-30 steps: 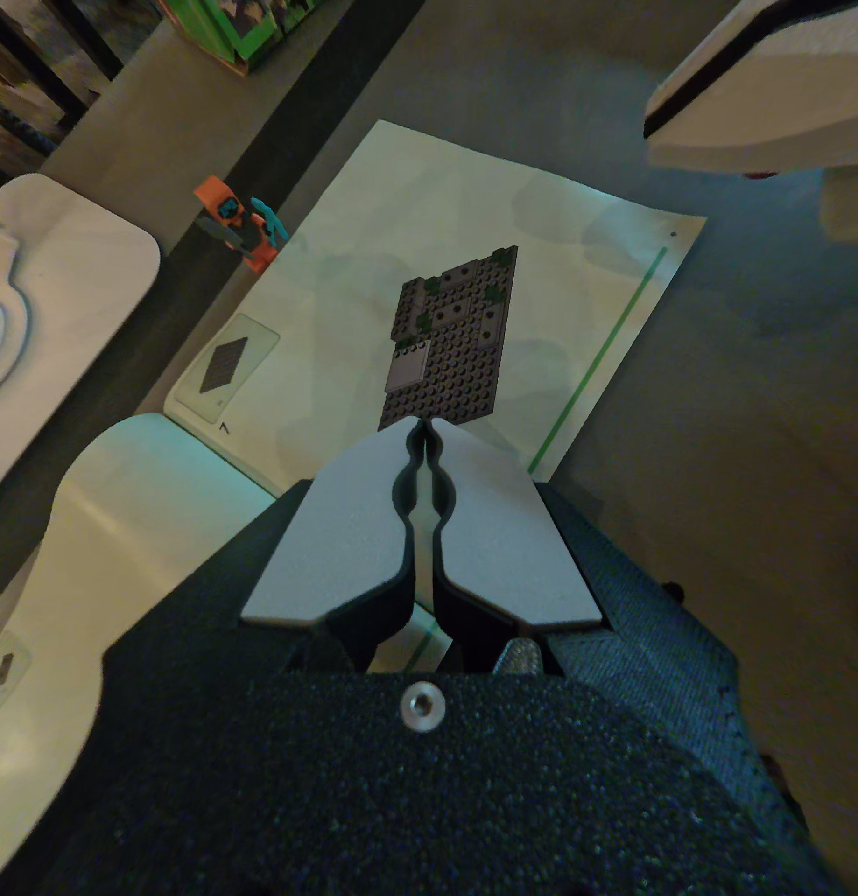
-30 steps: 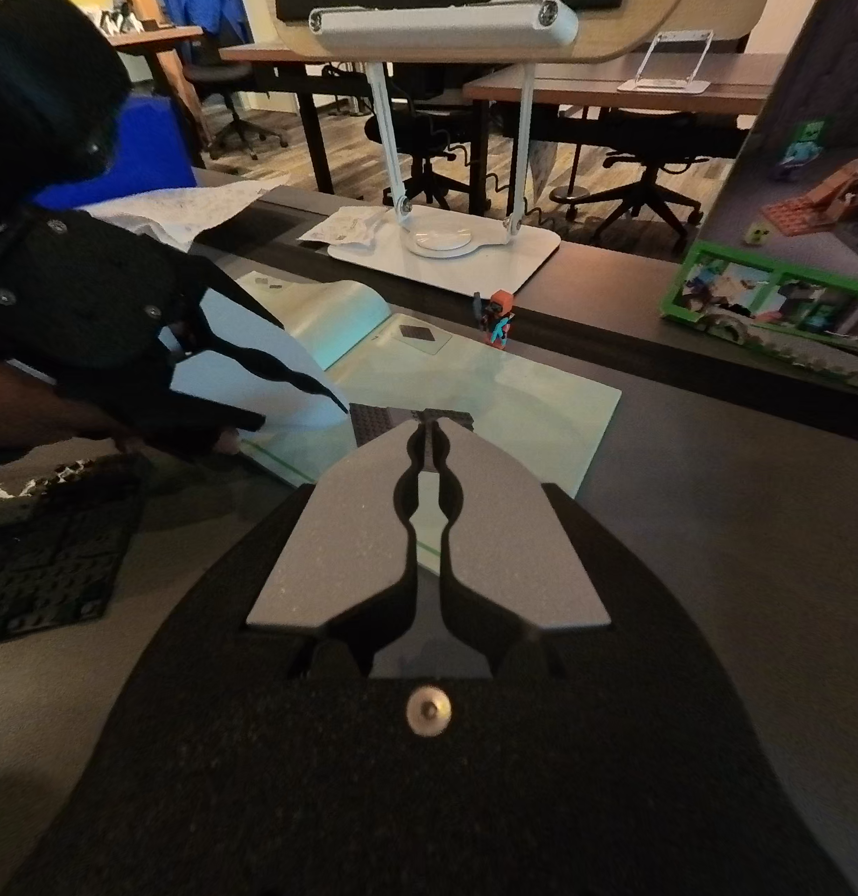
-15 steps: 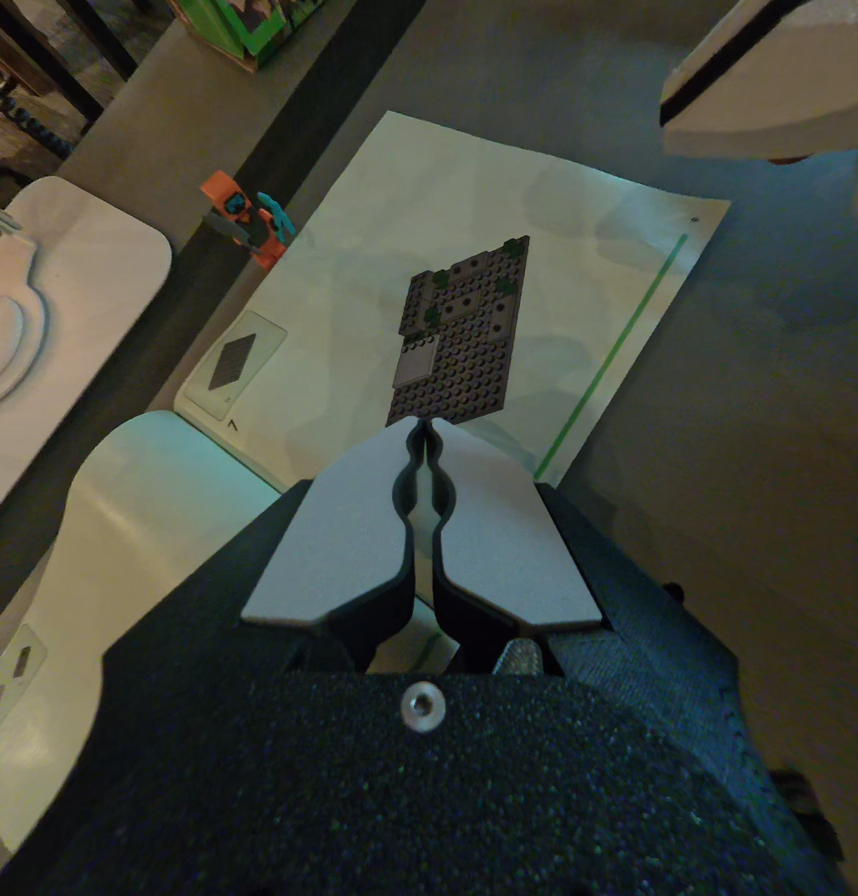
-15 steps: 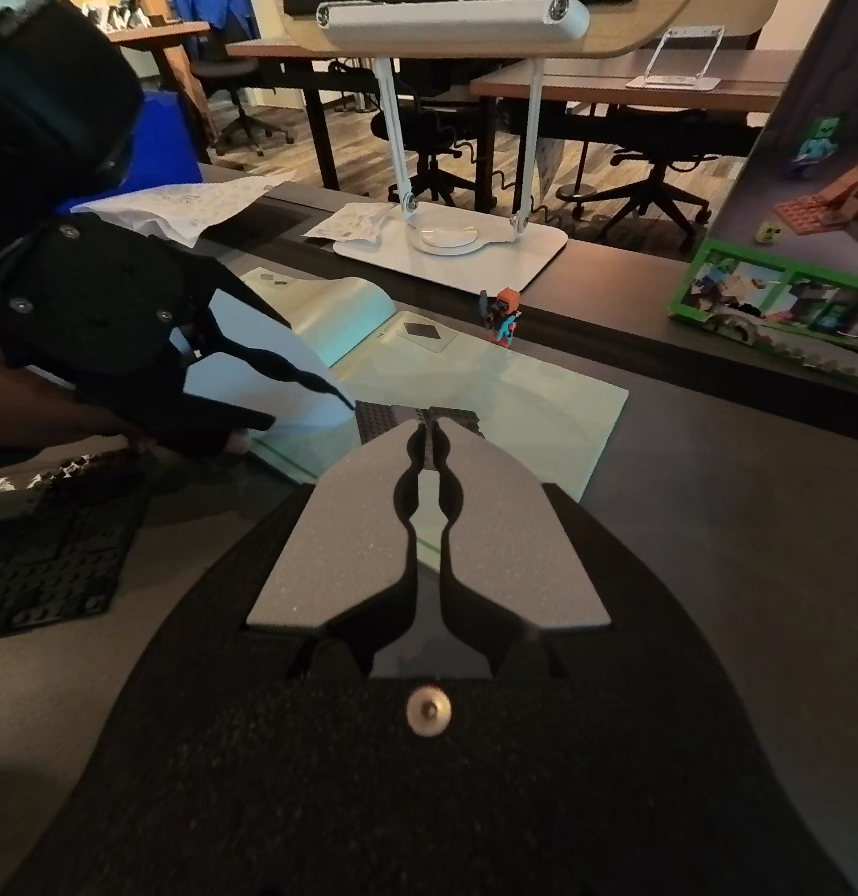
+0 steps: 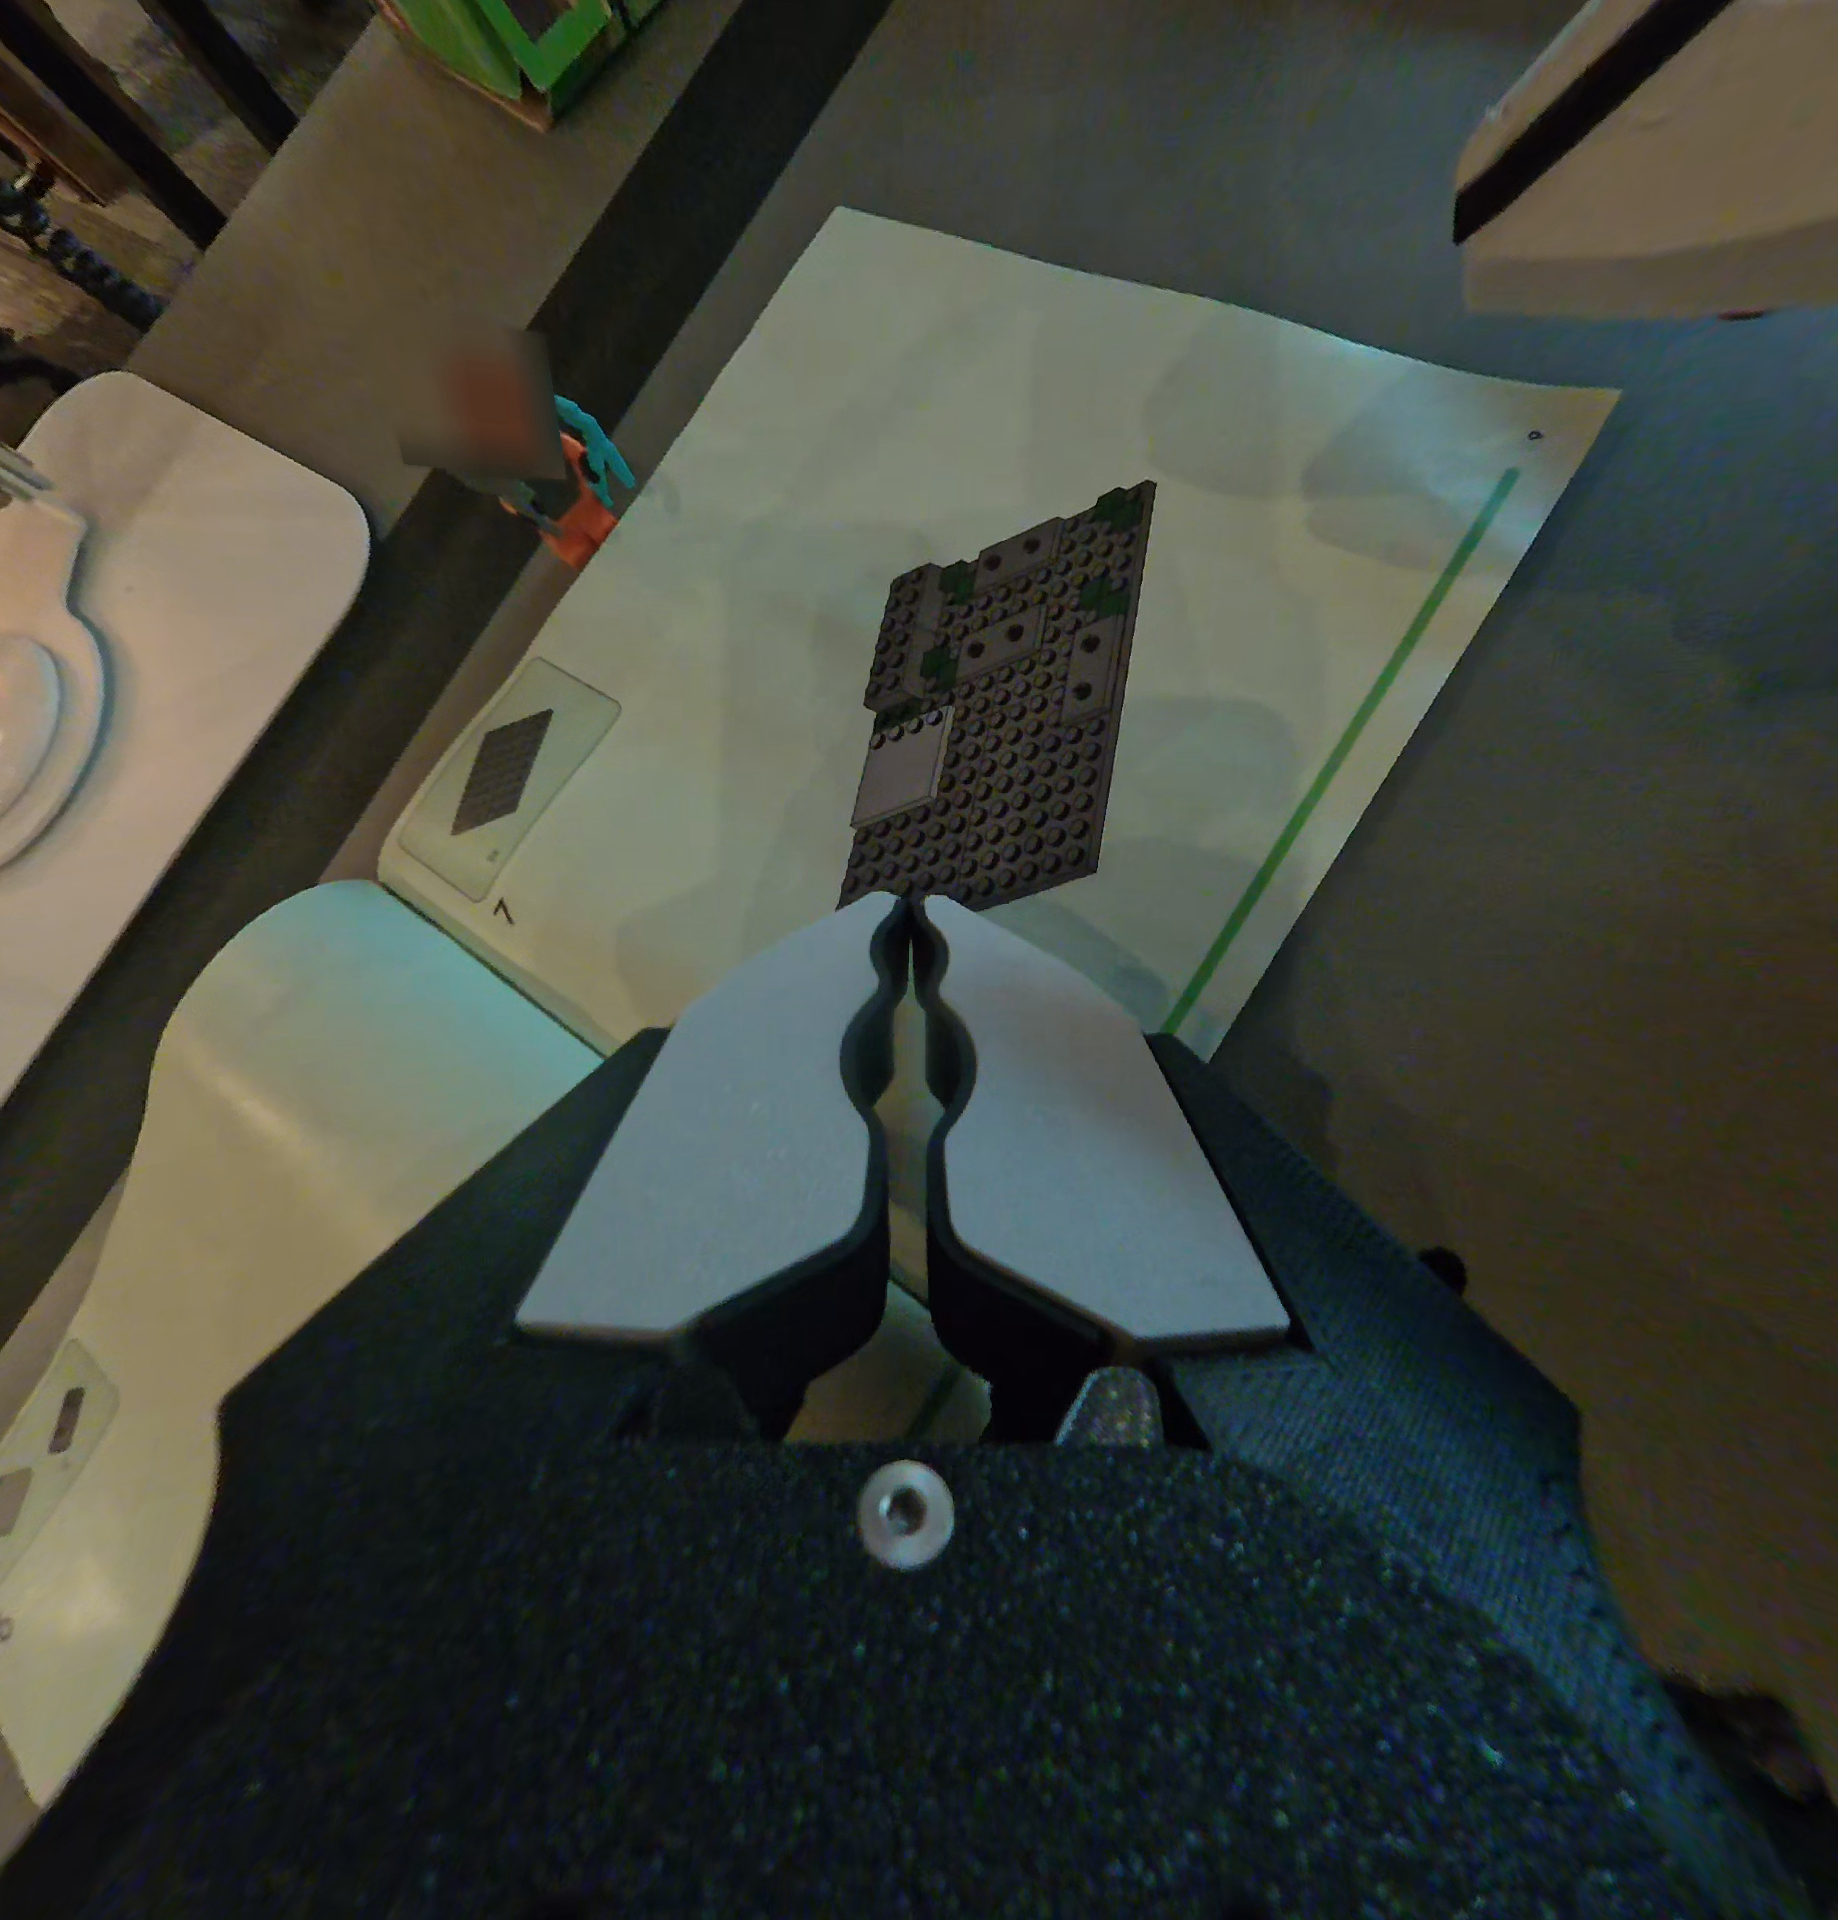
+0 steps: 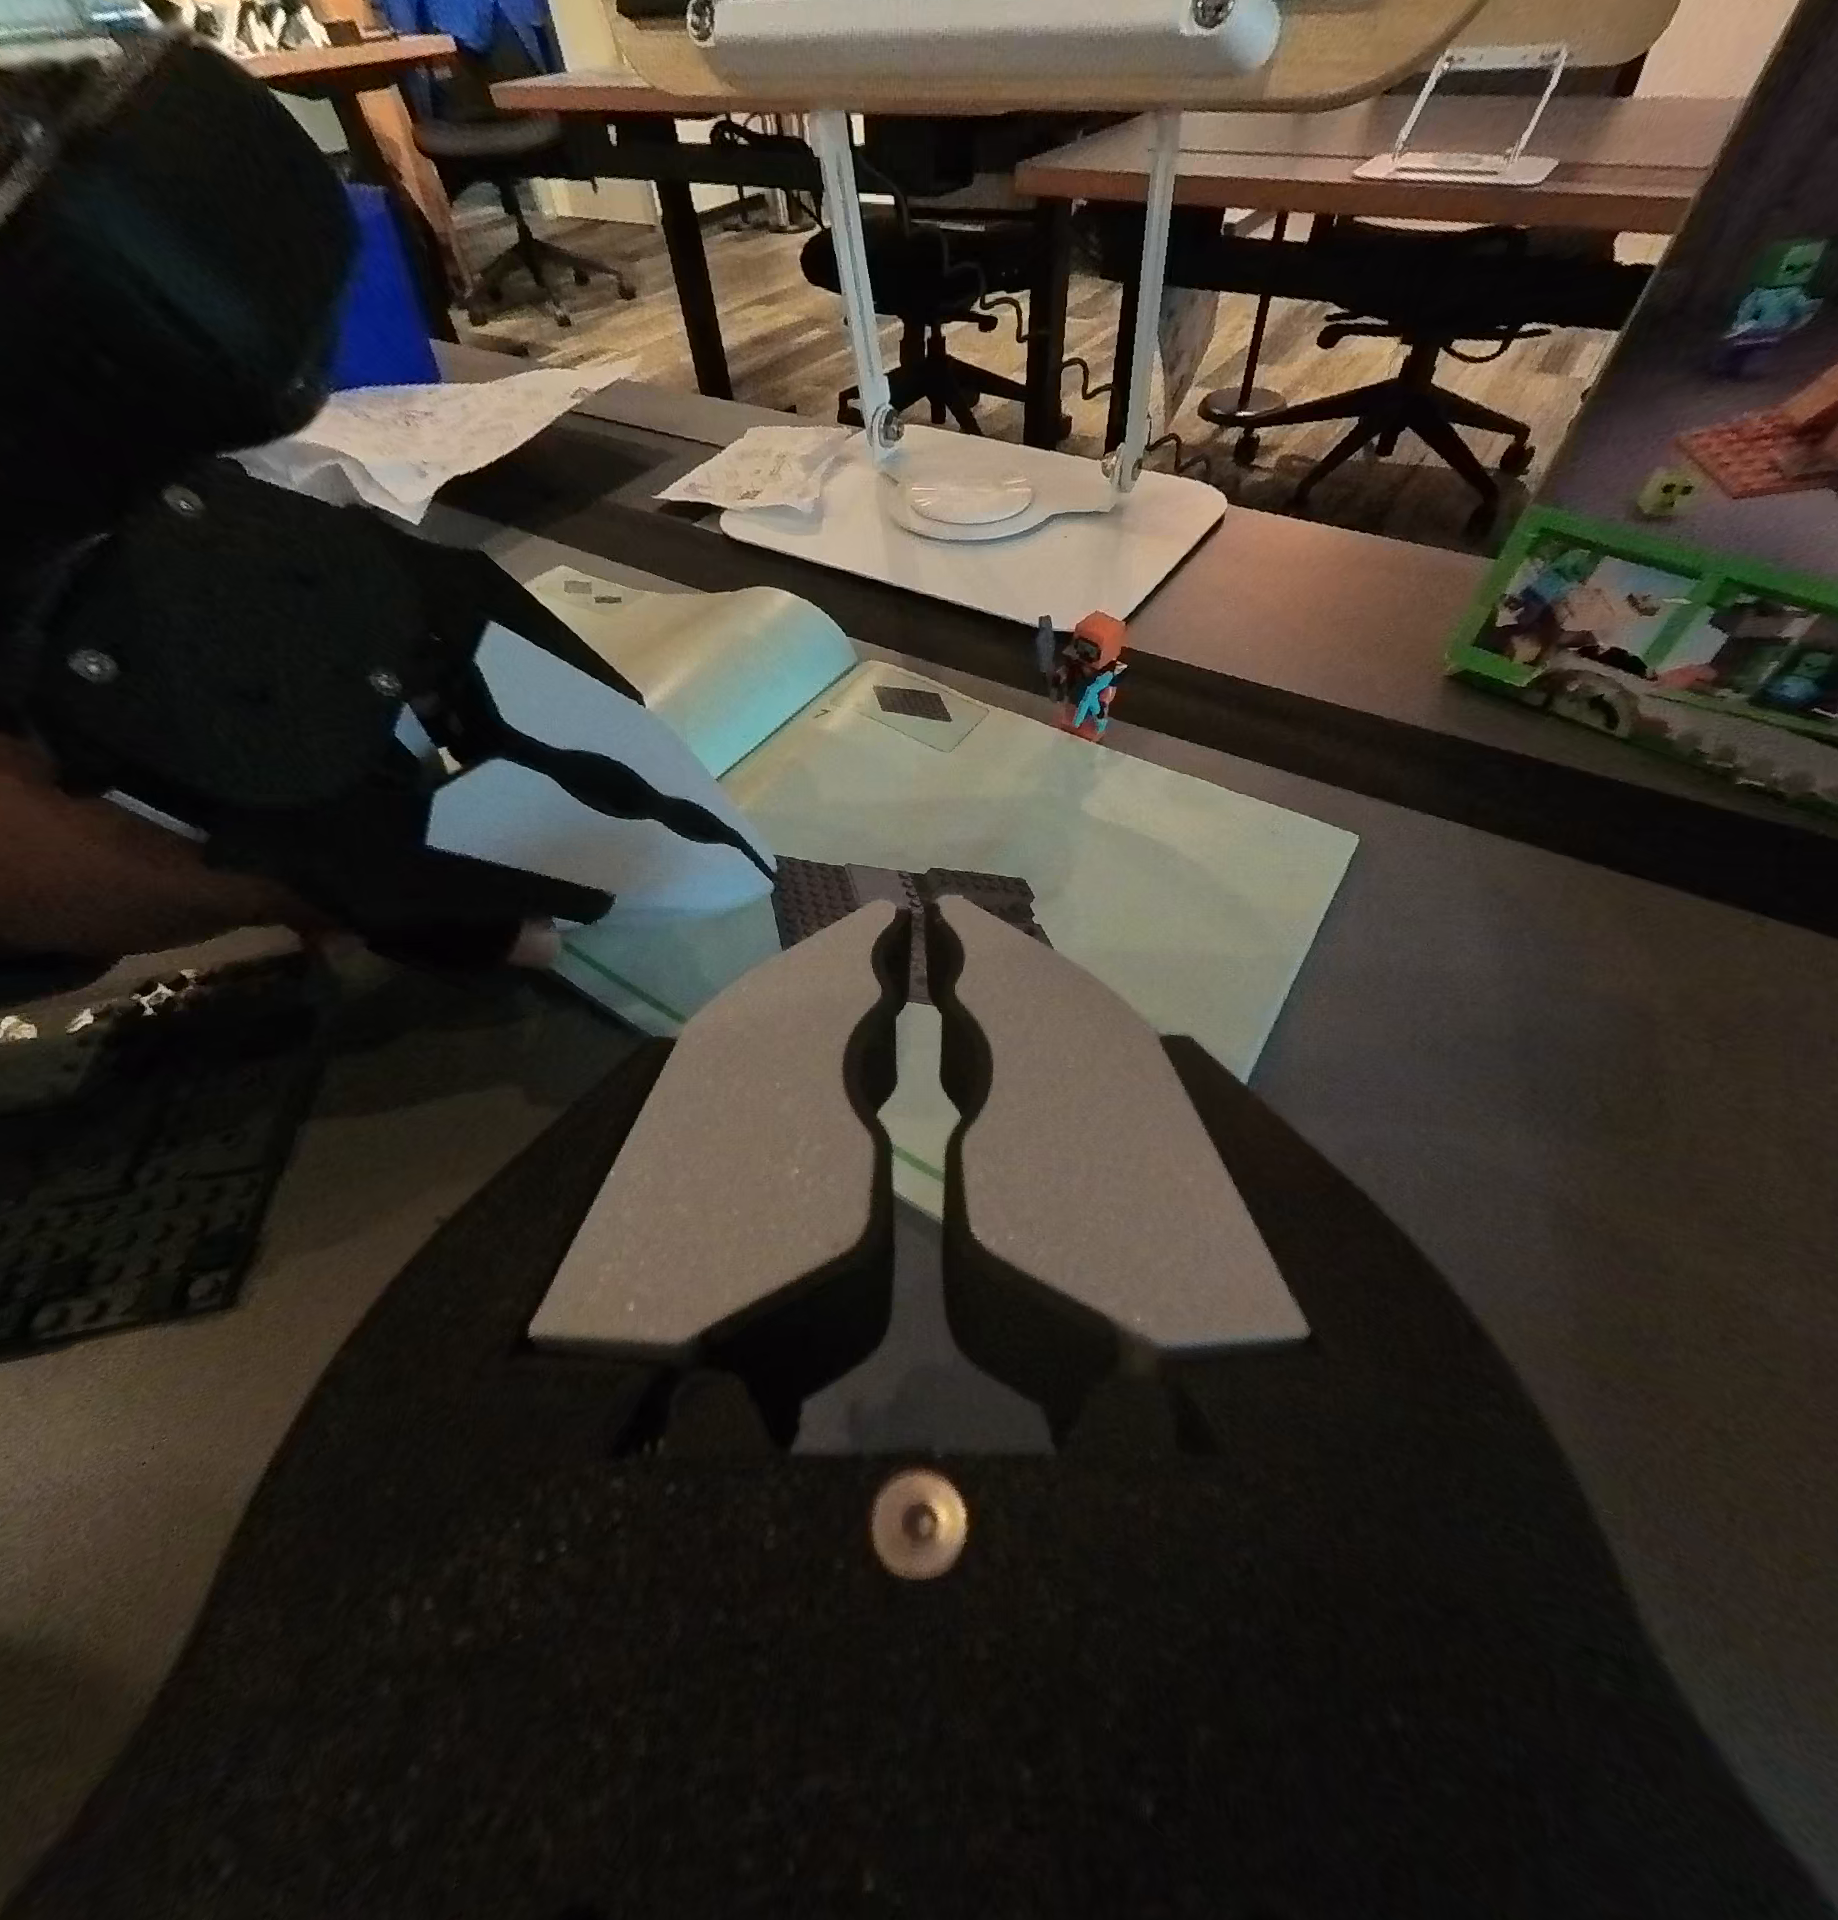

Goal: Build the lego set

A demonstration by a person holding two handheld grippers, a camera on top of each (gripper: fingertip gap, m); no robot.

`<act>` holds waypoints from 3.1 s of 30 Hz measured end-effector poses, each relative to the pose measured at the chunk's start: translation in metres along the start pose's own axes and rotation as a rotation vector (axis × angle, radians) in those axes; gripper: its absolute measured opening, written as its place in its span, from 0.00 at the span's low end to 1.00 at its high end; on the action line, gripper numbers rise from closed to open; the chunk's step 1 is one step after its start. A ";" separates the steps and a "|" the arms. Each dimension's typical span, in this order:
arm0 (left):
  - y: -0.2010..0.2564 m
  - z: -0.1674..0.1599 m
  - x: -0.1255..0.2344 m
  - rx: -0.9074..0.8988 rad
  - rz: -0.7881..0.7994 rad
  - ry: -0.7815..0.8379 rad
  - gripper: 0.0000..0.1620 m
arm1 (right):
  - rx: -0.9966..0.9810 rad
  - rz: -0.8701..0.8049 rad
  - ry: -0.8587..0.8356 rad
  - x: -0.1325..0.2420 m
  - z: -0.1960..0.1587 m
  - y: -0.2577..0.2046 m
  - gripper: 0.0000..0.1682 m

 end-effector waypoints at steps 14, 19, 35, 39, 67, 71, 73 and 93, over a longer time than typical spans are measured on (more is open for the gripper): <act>0.005 0.005 0.000 -0.025 -0.004 0.010 0.00 | 0.000 -0.002 0.001 0.000 0.000 0.000 0.01; 0.010 0.012 -0.001 -0.036 -0.023 0.026 0.00 | 0.000 -0.005 0.007 0.001 0.001 0.001 0.01; 0.016 0.017 -0.006 -0.052 -0.053 0.030 0.00 | -0.002 -0.002 0.007 0.001 0.001 0.001 0.01; 0.008 0.024 -0.004 -0.067 -0.058 0.028 0.00 | -0.005 -0.002 0.009 0.002 0.002 0.001 0.01; 0.005 0.043 -0.024 -0.112 -0.108 -0.010 0.00 | -0.010 -0.021 0.023 0.005 0.006 0.005 0.01; 0.012 0.047 -0.021 -0.126 -0.120 -0.003 0.00 | -0.013 -0.022 0.025 0.005 0.007 0.006 0.01; 0.014 0.048 -0.020 -0.126 -0.121 -0.002 0.00 | -0.012 -0.022 0.027 0.006 0.007 0.005 0.01; 0.036 -0.019 0.170 0.091 0.159 0.081 0.00 | 0.058 0.005 0.043 0.007 0.009 -0.016 0.01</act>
Point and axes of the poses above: each gripper's, where its closed fingertips meet, x back along the fingers, z out of its top, y = z × x across the jaws, the point moved 7 cm from there along x, back along the fingers, and after that the axes turned 13 degrees about -x, right-handed, at the moved point
